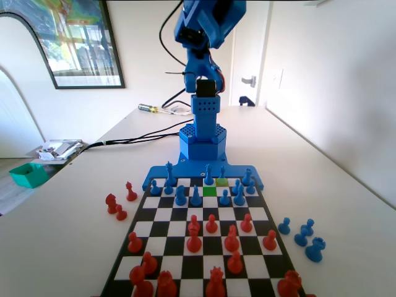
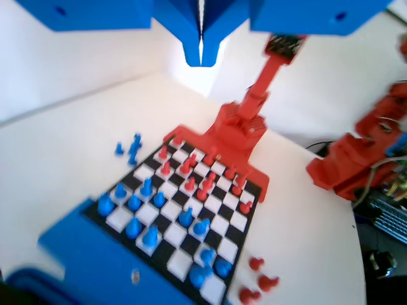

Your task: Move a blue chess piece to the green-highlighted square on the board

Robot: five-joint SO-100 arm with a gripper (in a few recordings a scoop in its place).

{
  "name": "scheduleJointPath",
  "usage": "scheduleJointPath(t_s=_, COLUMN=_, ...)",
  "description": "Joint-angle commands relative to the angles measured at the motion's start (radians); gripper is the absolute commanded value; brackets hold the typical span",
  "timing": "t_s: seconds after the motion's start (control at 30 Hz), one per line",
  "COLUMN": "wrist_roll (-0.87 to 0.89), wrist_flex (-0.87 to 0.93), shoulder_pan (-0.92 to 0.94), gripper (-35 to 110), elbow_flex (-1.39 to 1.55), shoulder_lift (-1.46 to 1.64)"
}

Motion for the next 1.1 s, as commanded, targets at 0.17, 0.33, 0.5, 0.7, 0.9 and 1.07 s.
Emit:
scheduleJointPath(t_s=0.17, wrist_roll=-0.434, wrist_flex=0.026, shoulder_pan=0.038, gripper=1, elbow_flex=-0.054, shoulder_lift=-0.327)
scheduleJointPath(t_s=0.33, wrist_roll=-0.477, wrist_flex=-0.048, shoulder_pan=-0.006, gripper=1, elbow_flex=0.066, shoulder_lift=-0.483)
scheduleJointPath(t_s=0.5, wrist_roll=-0.509, wrist_flex=-0.152, shoulder_pan=-0.052, gripper=4, elbow_flex=0.215, shoulder_lift=-0.563)
scheduleJointPath(t_s=0.7, wrist_roll=-0.523, wrist_flex=-0.35, shoulder_pan=-0.087, gripper=8, elbow_flex=0.437, shoulder_lift=-0.565)
scheduleJointPath(t_s=0.9, wrist_roll=-0.543, wrist_flex=-0.499, shoulder_pan=-0.078, gripper=12, elbow_flex=0.566, shoulder_lift=-0.565)
scheduleJointPath(t_s=1.07, wrist_roll=-0.543, wrist_flex=-0.577, shoulder_pan=-0.084, gripper=13, elbow_flex=0.606, shoulder_lift=-0.557)
